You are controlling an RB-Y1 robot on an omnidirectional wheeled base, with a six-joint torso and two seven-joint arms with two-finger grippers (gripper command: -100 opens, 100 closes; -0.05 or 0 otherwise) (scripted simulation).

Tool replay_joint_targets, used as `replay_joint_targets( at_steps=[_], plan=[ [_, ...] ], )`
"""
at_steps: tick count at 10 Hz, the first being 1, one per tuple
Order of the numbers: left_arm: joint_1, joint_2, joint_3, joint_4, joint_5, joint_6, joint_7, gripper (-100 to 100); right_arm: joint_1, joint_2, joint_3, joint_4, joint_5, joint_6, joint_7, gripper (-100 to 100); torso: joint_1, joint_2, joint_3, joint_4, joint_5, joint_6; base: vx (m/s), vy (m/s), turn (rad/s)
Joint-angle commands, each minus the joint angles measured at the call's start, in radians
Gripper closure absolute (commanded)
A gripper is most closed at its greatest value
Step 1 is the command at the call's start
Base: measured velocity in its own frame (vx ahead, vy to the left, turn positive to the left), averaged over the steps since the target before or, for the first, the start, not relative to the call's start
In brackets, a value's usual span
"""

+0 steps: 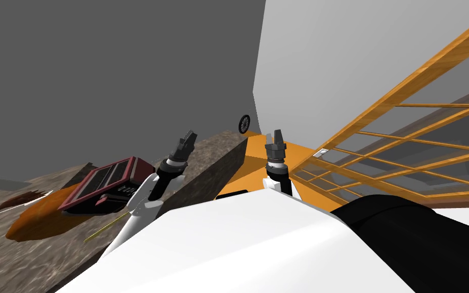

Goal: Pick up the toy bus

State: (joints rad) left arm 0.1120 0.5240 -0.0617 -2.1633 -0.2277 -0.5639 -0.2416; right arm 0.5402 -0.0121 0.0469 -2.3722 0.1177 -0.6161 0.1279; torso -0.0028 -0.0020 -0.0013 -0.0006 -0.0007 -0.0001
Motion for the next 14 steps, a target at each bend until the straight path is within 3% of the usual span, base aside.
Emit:
replay_joint_targets(
  at_steps=[1, 2, 3, 4, 5, 6, 7, 8, 9, 10, 11, 12, 13, 14],
  plan=[
    [-0.022, 0.044, -0.007, 0.019, -0.015, -0.003, -0.014, -100, 0.000, 0.000, 0.000, 0.000, 0.000, 0.000, 0.000, 0, 0.000, 0.000, 0.000, 0.000, 0.000, 0.000, 0.018, -0.030, -0.020],
    [-0.055, 0.076, -0.032, 0.056, -0.049, -0.014, -0.045, -100, 0.000, 0.000, 0.000, 0.000, 0.000, 0.000, 0.000, 0, 0.001, 0.000, 0.000, 0.000, 0.000, 0.000, 0.018, -0.031, -0.068],
    [-0.055, 0.096, -0.032, 0.056, -0.049, -0.014, -0.045, -100, 0.000, 0.000, 0.000, 0.000, 0.000, 0.000, 0.000, 0, 0.001, 0.001, 0.000, 0.000, 0.000, 0.000, 0.016, -0.022, -0.025],
    [-0.088, 0.130, -0.060, 0.095, -0.084, -0.026, -0.077, -100, 0.000, 0.000, 0.000, 0.000, 0.000, 0.000, 0.000, 0, 0.002, 0.001, 0.000, 0.000, 0.000, 0.000, 0.019, -0.030, -0.048],
    [-0.088, 0.149, -0.060, 0.095, -0.084, -0.026, -0.077, -100, 0.000, 0.000, 0.000, 0.000, 0.000, 0.000, 0.000, 0, 0.001, 0.001, 0.000, 0.000, 0.000, 0.000, 0.019, -0.027, -0.045],
    [-0.120, 0.183, -0.091, 0.135, -0.119, -0.039, -0.109, -100, 0.000, 0.000, 0.000, 0.000, 0.000, 0.000, 0.000, 0, 0.001, 0.001, 0.001, 0.000, 0.000, 0.000, 0.021, -0.027, -0.084],
    [-0.120, 0.203, -0.091, 0.135, -0.119, -0.039, -0.109, -100, 0.000, 0.000, 0.000, 0.000, 0.000, 0.000, 0.000, 0, 0.001, 0.001, 0.000, 0.000, 0.000, 0.000, 0.019, -0.019, -0.044],
    [-0.151, 0.239, -0.125, 0.176, -0.154, -0.053, -0.142, -100, 0.000, 0.000, 0.000, 0.000, 0.000, 0.000, 0.000, 0, 0.002, 0.001, 0.000, 0.000, 0.000, 0.000, 0.029, -0.018, -0.103],
    [-0.151, 0.257, -0.125, 0.176, -0.154, -0.053, -0.142, -100, 0.000, 0.000, 0.000, 0.000, 0.000, 0.000, 0.000, 0, 0.002, 0.000, 0.000, 0.000, 0.000, 0.000, 0.023, -0.012, -0.055],
    [-0.181, 0.294, -0.161, 0.218, -0.189, -0.069, -0.175, -100, 0.000, 0.000, 0.000, 0.000, 0.000, 0.000, 0.000, 0, 0.002, 0.001, 0.000, 0.000, 0.001, 0.000, 0.028, -0.018, -0.106],
    [-0.181, 0.311, -0.161, 0.218, -0.189, -0.069, -0.175, -100, 0.000, 0.000, 0.000, 0.000, 0.000, 0.000, 0.000, 0, 0.002, 0.000, 0.000, 0.000, 0.000, 0.000, 0.024, -0.011, -0.073],
    [-0.210, 0.353, -0.198, 0.254, -0.224, -0.086, -0.208, -100, 0.000, 0.000, 0.000, 0.000, 0.000, 0.000, 0.000, 0, 0.002, 0.001, 0.000, 0.000, 0.000, 0.000, 0.031, -0.017, -0.124],
    [-0.210, 0.364, -0.200, 0.260, -0.224, -0.086, -0.208, -100, 0.000, 0.000, 0.000, 0.000, 0.000, 0.000, 0.000, 0, 0.002, 0.000, 0.000, 0.000, 0.001, 0.000, 0.025, -0.013, -0.082],
    [-0.239, 0.399, -0.241, 0.303, -0.259, -0.105, -0.241, -100, 0.000, 0.000, 0.000, 0.000, 0.000, 0.000, 0.000, 0, 0.002, 0.000, 0.000, 0.000, 0.000, 0.000, 0.031, -0.012, -0.172]
  ],
)
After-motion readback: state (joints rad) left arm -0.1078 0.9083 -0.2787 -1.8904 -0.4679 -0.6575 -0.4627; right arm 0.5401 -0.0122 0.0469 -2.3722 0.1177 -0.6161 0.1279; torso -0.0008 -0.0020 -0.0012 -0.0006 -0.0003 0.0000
